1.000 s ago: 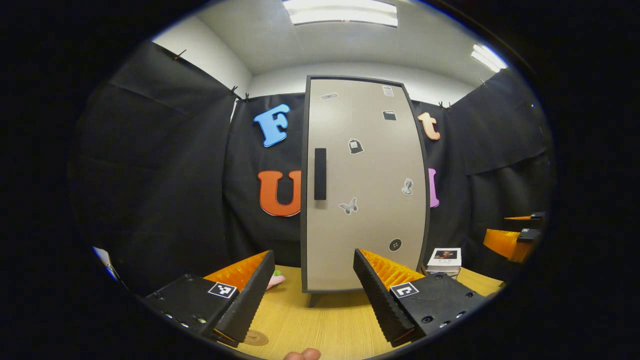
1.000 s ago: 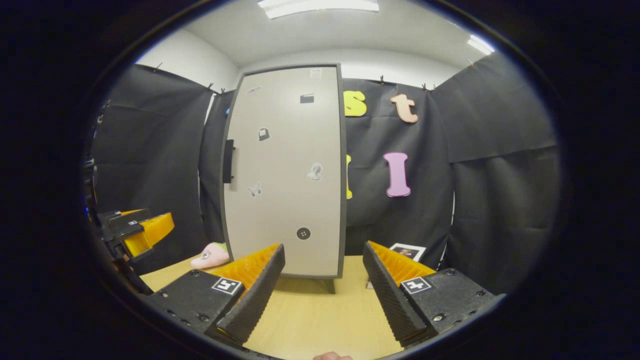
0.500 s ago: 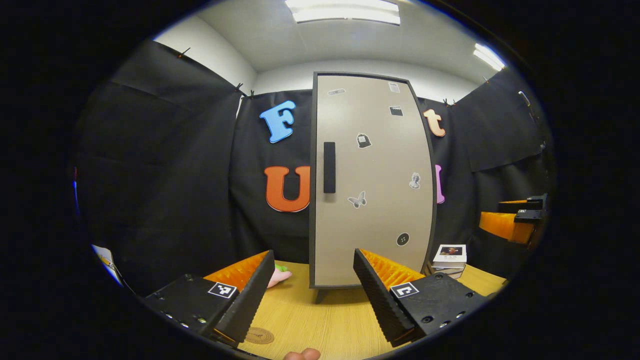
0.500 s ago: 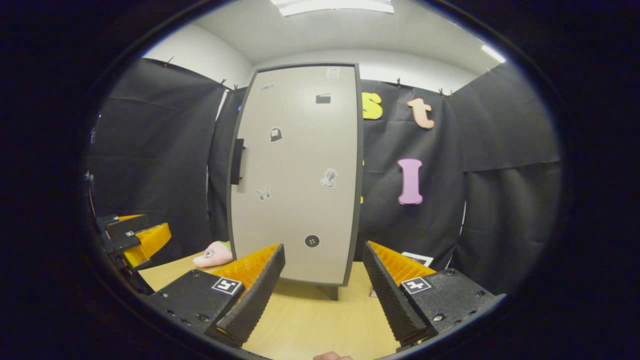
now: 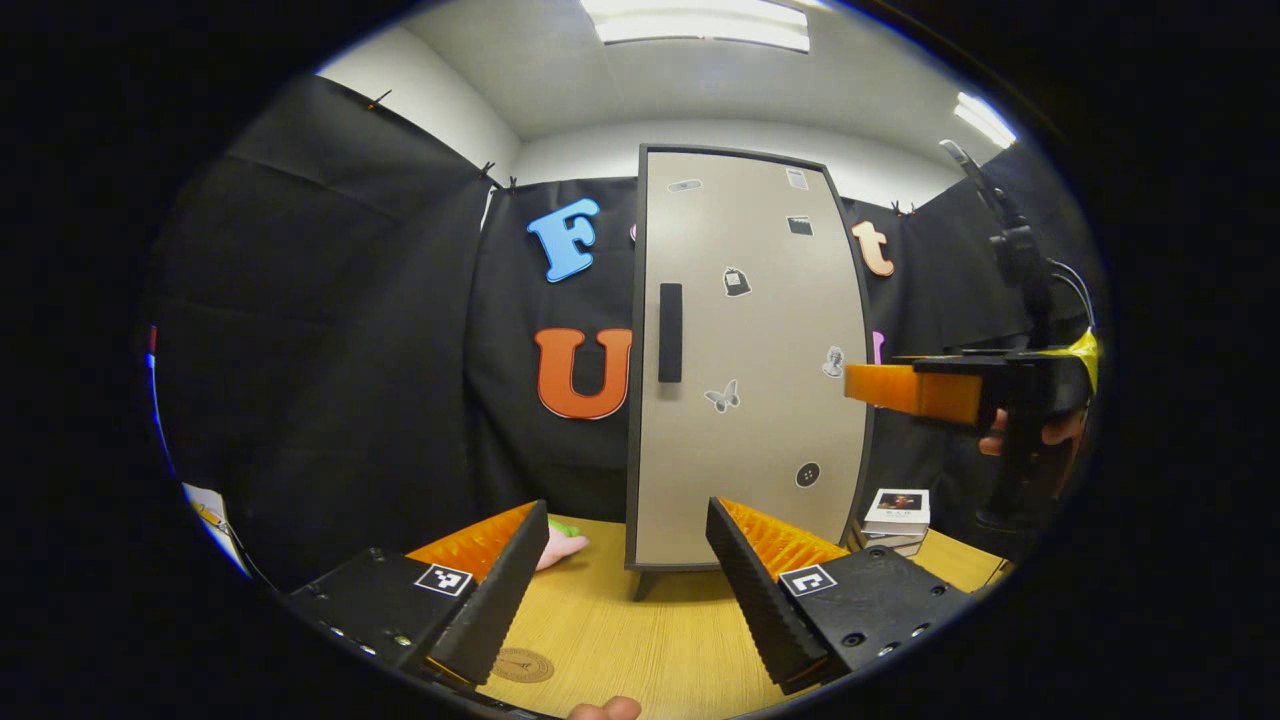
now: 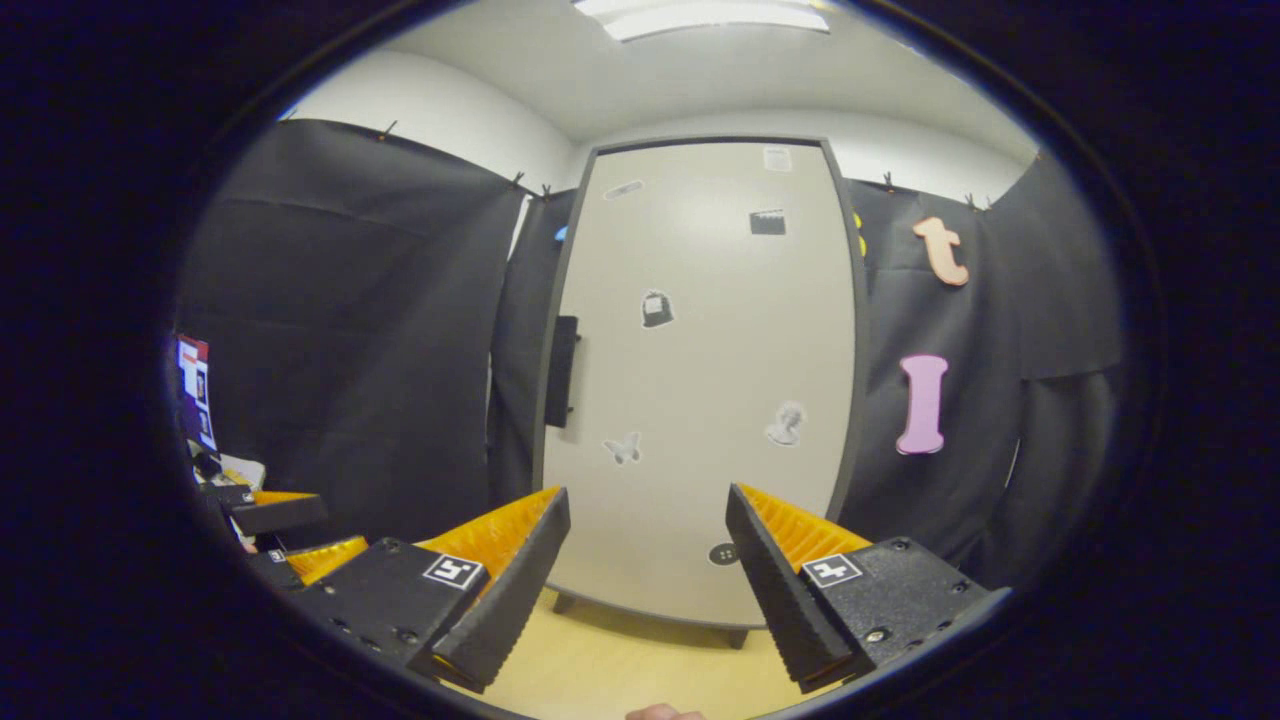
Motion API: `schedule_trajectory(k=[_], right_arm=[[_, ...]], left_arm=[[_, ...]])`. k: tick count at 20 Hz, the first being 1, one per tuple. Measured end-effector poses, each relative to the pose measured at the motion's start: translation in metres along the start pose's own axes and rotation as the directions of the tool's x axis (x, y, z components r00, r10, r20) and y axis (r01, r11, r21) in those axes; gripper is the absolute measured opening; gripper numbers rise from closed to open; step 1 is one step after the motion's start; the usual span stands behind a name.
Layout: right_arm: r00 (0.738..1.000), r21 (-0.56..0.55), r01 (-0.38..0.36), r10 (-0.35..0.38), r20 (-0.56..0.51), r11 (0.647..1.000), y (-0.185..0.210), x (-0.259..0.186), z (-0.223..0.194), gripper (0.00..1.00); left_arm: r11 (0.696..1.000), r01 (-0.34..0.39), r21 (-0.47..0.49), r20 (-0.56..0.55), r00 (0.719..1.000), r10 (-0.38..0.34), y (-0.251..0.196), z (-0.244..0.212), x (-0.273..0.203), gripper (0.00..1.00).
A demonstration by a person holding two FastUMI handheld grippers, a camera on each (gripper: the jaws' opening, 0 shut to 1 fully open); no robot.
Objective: Open the cabinet door with the right hand, grasp the bottle in the cabinet with the left hand and place it on the coaster, then close the cabinet door with the right hand.
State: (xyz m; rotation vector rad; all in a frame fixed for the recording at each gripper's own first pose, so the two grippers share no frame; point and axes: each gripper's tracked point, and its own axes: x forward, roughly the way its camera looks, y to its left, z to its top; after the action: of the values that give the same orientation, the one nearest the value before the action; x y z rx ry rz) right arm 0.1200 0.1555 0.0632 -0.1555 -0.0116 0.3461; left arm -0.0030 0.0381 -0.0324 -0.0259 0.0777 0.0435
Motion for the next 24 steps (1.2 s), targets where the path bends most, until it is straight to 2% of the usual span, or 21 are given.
schedule_trajectory(k=[4,8,13,19,23,24], right_arm=[[0.996,-0.025,-0.086,0.086,0.012,0.996,0.033,0.054,0.021,1.0],[0.99,-0.031,-0.141,0.142,0.022,0.99,0.061,0.104,0.039,1.0],[0.993,-0.052,-0.118,0.119,0.019,0.992,0.071,0.164,0.049,1.0],[0.995,-0.029,-0.101,0.101,-0.011,0.994,0.082,0.206,0.048,0.99],[0.995,0.01,-0.094,0.094,-0.033,0.996,0.085,0.217,0.043,0.92],[0.995,0.021,-0.09,0.091,-0.042,0.996,0.085,0.22,0.041,0.88]], left_arm=[[1.0,0.007,0.018,-0.006,1.0,-0.007,0.003,-0.002,-0.005,0.95],[1.0,0.015,0.014,-0.006,1.0,-0.015,0.002,-0.001,-0.007,0.95],[1.0,0.006,0.013,-0.014,1.0,-0.006,0.006,-0.005,-0.012,0.95],[1.0,-0.014,0.014,-0.019,1.0,0.015,0.017,-0.005,-0.009,0.95],[1.0,-0.027,0.014,-0.025,0.999,0.028,0.024,-0.007,-0.01,0.95],[0.999,-0.03,0.013,-0.026,0.999,0.031,0.027,-0.009,-0.008,0.95]])
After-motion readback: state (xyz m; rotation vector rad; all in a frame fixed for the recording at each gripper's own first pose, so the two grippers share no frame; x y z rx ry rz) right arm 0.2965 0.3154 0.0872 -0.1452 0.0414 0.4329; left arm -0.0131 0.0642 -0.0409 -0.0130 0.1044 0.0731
